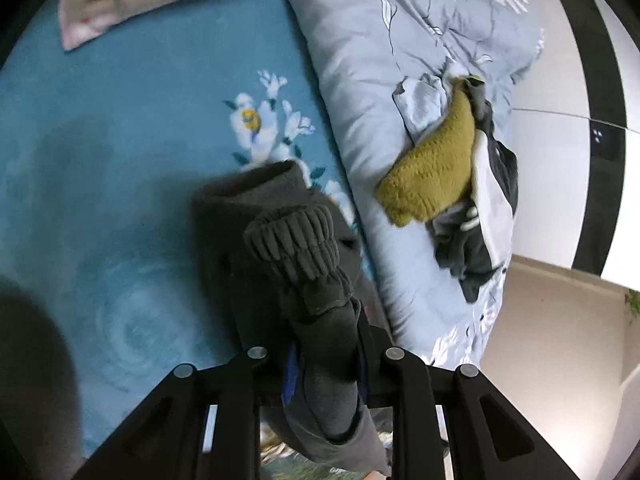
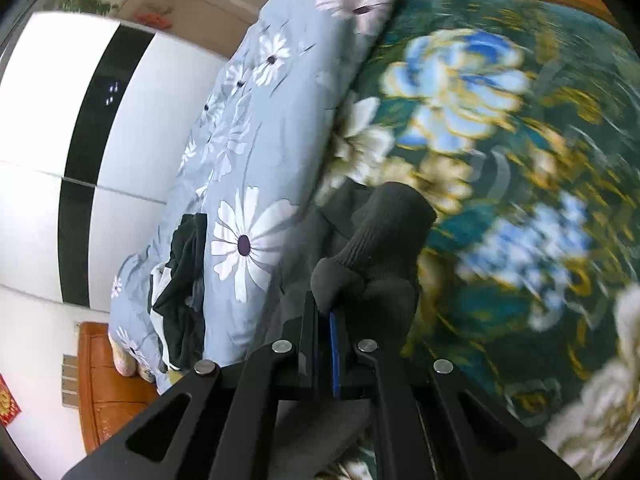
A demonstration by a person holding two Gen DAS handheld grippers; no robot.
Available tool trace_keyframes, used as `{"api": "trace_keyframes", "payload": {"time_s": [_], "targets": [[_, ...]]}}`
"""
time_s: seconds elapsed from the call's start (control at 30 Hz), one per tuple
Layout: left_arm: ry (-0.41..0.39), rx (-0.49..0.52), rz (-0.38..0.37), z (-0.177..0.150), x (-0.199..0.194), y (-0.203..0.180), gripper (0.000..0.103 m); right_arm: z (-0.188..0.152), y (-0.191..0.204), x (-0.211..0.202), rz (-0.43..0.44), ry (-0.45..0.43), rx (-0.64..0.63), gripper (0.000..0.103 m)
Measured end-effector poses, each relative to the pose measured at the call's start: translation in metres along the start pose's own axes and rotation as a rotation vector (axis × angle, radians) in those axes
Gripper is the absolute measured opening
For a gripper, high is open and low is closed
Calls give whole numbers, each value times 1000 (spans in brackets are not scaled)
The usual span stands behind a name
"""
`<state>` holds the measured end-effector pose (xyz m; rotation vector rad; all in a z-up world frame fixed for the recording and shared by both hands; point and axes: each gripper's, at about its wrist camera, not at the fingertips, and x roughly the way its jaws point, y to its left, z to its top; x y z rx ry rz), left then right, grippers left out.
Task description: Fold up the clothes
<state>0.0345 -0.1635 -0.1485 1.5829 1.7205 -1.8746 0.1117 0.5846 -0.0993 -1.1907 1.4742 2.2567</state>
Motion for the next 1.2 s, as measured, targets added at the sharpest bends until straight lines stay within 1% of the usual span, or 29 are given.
{"api": "trace_keyframes", "payload": {"time_s": [0.1, 0.2, 0.33, 0.47, 0.5, 0.6, 0.67, 0.7, 0.73, 0.77, 0.8, 0.83, 0.87, 0.9, 1.0, 1.03, 1.07, 1.17, 1.2], "targets": [[-6, -5, 2, 15, 19, -14, 24, 19, 21, 30, -20, 17, -11, 4], [-7, -22, 5, 31, 39, -22, 24, 36, 38, 63, -66, 39, -22, 4], [0, -59, 18, 53, 65, -25, 26, 50, 49, 100, -103, 75, -17, 4], [5, -44, 29, 69, 85, -27, 27, 60, 54, 129, -128, 95, -21, 4], [0, -27, 34, 70, 88, -28, 29, 60, 54, 134, -139, 94, -25, 4], [-13, 32, 46, 71, 96, -33, 32, 59, 50, 147, -156, 93, -20, 5], [-17, 66, 41, 69, 99, -35, 38, 56, 49, 151, -156, 91, -21, 6], [-19, 78, 31, 68, 99, -36, 44, 55, 49, 153, -153, 91, -25, 8], [-21, 91, 14, 66, 97, -37, 52, 54, 50, 153, -146, 93, -41, 9], [-21, 110, -6, 64, 95, -38, 56, 54, 52, 152, -139, 96, -59, 12], [-20, 129, -27, 62, 92, -39, 61, 54, 53, 150, -128, 95, -74, 20], [-19, 152, -47, 59, 89, -40, 63, 54, 54, 148, -116, 95, -88, 25], [-17, 174, -68, 55, 85, -41, 63, 54, 56, 146, -99, 93, -100, 34], [-22, 195, -85, 52, 79, -41, 64, 54, 57, 142, -80, 90, -111, 39], [-37, 256, -134, 44, 63, -43, 65, 53, 58, 127, -44, 62, -144, 42], [-48, 283, -130, 42, 56, -43, 66, 54, 58, 120, -40, 45, -156, 45], [-59, 311, -123, 40, 50, -43, 66, 54, 57, 113, -41, 24, -168, 51], [-123, 352, -48, 32, 34, -24, 67, 55, 40, 87, -37, -49, -172, 54], [-144, 365, -23, 30, 29, -17, 67, 53, 28, 81, -58, -67, -159, 55]]}}
